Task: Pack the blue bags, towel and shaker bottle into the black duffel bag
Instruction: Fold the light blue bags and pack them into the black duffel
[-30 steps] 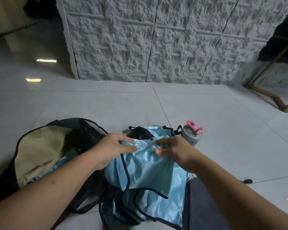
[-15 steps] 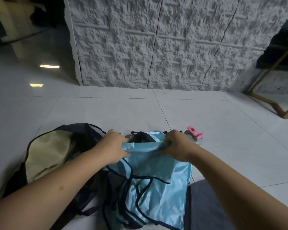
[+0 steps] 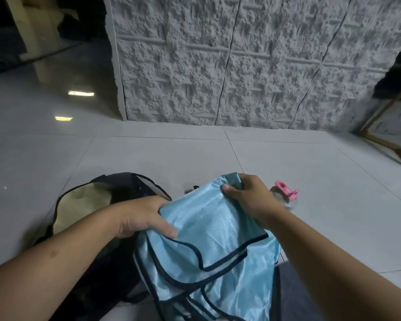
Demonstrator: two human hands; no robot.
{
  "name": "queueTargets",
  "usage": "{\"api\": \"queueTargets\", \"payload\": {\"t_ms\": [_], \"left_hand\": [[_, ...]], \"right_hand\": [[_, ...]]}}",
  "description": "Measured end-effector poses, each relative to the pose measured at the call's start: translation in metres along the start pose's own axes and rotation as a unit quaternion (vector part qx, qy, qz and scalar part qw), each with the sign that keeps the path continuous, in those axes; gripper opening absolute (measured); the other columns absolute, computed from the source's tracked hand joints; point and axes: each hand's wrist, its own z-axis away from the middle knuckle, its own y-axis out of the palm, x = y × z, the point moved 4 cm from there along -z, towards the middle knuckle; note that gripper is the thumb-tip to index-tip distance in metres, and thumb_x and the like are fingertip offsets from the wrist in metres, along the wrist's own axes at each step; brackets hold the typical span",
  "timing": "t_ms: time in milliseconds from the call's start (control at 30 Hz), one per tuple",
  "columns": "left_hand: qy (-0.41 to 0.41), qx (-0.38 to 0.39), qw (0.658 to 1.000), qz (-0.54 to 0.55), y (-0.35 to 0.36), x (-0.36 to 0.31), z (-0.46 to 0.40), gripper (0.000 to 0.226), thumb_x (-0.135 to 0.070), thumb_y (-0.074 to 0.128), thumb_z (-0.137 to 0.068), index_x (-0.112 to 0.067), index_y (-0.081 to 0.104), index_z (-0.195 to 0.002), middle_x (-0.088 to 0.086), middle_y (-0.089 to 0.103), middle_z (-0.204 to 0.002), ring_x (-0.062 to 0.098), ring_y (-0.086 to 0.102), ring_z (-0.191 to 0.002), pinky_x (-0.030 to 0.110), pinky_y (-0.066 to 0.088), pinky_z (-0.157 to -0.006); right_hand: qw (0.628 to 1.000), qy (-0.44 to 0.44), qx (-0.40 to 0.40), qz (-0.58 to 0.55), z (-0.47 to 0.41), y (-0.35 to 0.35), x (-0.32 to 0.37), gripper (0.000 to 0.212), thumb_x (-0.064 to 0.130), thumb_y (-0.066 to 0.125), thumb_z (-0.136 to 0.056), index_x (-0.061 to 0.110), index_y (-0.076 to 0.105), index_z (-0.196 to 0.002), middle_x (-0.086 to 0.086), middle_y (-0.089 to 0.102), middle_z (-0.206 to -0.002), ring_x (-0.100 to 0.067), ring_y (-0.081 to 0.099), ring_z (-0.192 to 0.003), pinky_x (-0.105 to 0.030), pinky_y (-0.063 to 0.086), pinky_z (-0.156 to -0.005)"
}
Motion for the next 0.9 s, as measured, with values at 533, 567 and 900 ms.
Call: {"api": "queueTargets", "payload": {"t_ms": [533,567,900], "left_hand": [[-0.060,-0.269,0.907,0.318,-0.113,0.124,0.066,0.045,0.004,0.071,-0.087,-0.021,0.069,-0.124,0.022,0.075,-0.113,0.040,0.072,-0.104,0.057,0.055,-0.097],[-0.056,-0.285,0.902,0.320,-0.117,0.129,0.065,0.041,0.006,0.069,-0.088,-0.018,0.070,-0.122,0.022,0.075,-0.112,0.039,0.072,-0.102,0.055,0.056,-0.096],[-0.048,-0.478,0.864,0.153,-0.127,0.155,0.035,0.028,-0.002,0.058,-0.092,-0.026,0.062,-0.104,0.001,0.072,-0.100,0.022,0.071,-0.090,0.040,0.061,-0.082]], "right_hand": [[0.964,0.161,0.204,0.055,-0.085,0.156,0.043,0.038,0.001,0.090,-0.068,-0.011,0.075,-0.100,-0.024,0.078,-0.099,-0.043,0.075,-0.096,-0.057,0.059,-0.092],[0.971,0.139,0.171,0.092,-0.093,0.165,0.049,0.034,0.003,0.090,-0.066,-0.007,0.077,-0.096,-0.022,0.078,-0.094,-0.041,0.076,-0.090,-0.055,0.062,-0.087],[0.976,0.026,0.064,0.207,-0.127,0.234,0.078,0.022,0.021,0.081,-0.084,0.005,0.072,-0.072,-0.003,0.058,-0.064,-0.018,0.054,-0.059,-0.023,0.042,-0.050]]}}
